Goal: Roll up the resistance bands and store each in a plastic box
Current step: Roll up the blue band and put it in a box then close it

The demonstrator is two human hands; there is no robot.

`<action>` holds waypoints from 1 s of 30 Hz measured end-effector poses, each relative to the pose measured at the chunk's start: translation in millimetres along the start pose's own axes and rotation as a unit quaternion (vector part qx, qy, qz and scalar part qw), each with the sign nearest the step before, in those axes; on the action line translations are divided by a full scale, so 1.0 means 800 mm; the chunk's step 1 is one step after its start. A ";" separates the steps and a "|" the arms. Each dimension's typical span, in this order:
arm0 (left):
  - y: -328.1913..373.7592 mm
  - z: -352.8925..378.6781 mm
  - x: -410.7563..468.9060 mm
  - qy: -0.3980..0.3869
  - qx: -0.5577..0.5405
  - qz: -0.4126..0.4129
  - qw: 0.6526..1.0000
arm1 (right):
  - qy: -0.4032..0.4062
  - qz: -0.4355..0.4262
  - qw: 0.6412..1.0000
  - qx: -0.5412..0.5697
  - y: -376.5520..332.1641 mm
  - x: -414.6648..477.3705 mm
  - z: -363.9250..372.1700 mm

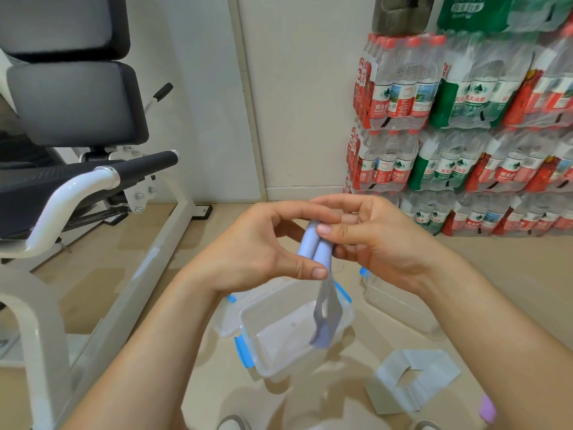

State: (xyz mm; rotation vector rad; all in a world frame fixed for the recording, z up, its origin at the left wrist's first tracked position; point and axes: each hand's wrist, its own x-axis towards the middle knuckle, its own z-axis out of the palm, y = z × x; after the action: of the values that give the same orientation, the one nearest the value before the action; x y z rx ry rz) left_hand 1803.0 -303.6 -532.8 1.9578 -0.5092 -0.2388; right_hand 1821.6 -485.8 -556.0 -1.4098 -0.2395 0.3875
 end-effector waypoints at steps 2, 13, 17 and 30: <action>0.002 0.000 -0.002 0.013 -0.002 0.000 1.000 | -0.020 0.009 1.000 0.004 -0.002 -0.002 -0.001; 0.003 -0.008 -0.007 0.032 0.101 -0.033 0.994 | -0.044 0.035 0.993 -0.106 -0.006 -0.007 -0.002; 0.001 -0.001 -0.003 0.038 0.231 -0.011 0.972 | -0.007 0.028 0.992 -0.119 -0.003 -0.006 0.004; -0.007 -0.001 -0.003 0.061 -0.012 -0.083 0.995 | 0.120 -0.040 0.990 -0.059 0.007 0.003 0.011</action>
State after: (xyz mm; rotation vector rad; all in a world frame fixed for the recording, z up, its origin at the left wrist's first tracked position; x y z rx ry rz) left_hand 1803.0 -299.7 -537.9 1.9792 -0.2637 -0.2279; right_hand 1819.8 -476.0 -560.4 -1.5439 -0.1242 0.1362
